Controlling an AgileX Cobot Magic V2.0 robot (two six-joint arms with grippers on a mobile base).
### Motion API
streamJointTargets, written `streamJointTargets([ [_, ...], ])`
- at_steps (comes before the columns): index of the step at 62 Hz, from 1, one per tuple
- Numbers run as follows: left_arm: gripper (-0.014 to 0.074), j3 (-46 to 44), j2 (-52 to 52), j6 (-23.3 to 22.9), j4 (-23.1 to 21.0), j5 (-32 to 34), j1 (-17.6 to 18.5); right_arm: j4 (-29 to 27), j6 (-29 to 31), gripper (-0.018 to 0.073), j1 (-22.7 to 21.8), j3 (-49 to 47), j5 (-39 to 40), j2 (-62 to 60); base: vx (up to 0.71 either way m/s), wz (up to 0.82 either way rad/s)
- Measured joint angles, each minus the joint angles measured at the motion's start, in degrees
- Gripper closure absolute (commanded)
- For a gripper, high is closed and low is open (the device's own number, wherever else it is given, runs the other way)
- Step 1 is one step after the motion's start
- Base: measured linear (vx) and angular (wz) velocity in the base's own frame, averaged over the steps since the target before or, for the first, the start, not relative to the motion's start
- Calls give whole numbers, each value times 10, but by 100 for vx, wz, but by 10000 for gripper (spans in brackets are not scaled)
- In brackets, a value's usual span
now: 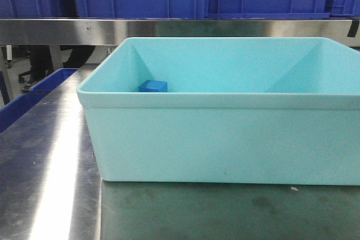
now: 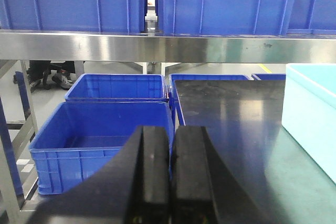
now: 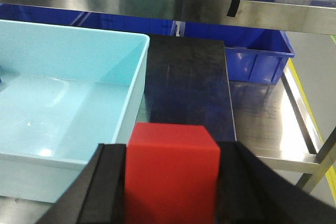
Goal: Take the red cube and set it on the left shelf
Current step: 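Drive the base away from the table holding the red cube in the right gripper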
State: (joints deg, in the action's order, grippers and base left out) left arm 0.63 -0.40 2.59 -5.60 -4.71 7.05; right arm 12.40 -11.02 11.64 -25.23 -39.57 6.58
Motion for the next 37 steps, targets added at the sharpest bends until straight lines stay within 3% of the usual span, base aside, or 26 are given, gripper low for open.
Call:
streamJointTargets([
  [28,496,0,0,0,0,0,0,0,0,380,0,0,0,0,-2,10],
  [37,496,0,0,0,0,0,0,0,0,380,0,0,0,0,-4,45],
])
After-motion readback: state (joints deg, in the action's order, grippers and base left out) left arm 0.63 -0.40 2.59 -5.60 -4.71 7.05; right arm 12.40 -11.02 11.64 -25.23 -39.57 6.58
